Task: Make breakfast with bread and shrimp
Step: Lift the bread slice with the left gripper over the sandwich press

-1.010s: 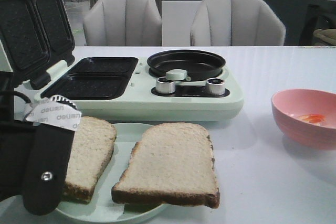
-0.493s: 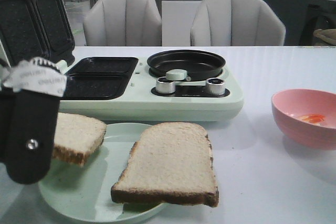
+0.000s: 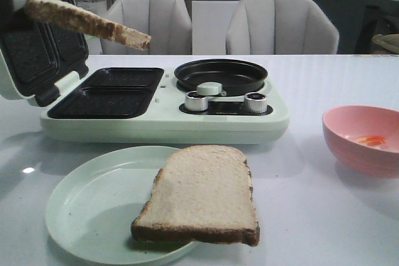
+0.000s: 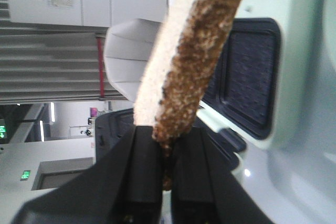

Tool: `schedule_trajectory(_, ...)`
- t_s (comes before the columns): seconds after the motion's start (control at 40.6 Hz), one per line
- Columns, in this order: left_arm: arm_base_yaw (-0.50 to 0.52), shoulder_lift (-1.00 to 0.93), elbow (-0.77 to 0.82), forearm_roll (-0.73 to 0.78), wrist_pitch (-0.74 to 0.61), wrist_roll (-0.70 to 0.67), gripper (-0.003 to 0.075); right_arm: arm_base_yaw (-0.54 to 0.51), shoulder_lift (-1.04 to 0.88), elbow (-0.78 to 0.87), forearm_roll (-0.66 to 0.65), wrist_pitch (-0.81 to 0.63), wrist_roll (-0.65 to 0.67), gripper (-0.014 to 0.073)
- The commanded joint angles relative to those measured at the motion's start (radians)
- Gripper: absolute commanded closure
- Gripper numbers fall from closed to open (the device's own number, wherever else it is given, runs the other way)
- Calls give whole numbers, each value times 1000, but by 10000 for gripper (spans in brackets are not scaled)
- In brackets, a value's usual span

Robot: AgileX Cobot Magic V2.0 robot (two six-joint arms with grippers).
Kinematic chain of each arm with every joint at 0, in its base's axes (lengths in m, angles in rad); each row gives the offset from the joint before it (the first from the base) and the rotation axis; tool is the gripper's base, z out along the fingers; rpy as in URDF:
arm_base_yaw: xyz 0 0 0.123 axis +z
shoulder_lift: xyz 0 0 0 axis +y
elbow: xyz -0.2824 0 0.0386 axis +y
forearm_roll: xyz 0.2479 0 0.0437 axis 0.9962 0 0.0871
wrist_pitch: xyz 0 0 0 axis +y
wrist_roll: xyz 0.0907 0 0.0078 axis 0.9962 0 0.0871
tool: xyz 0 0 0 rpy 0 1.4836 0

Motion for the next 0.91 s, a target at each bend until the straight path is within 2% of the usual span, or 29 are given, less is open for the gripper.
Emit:
schedule_trajectory(0.0, 73, -20, -63, 132, -45, -20, 622, -3, 0, -29, 0, -73, -2, 48)
schedule_trajectory(0.148, 251, 4, -154, 132, -233, -20, 622, -3, 0, -29, 0, -73, -2, 48)
schedule_trajectory(0.394, 489, 180, -348, 132, -418, -20, 622, -3, 0, -29, 0, -73, -2, 48)
schedule_trajectory(0.591, 595, 393, -553, 132, -463, -20, 622, -3, 0, -29, 0, -73, -2, 48)
schedule_trajectory(0.887, 691, 675, -808, 132, -491, -20, 622, -3, 0, -29, 0, -73, -2, 48)
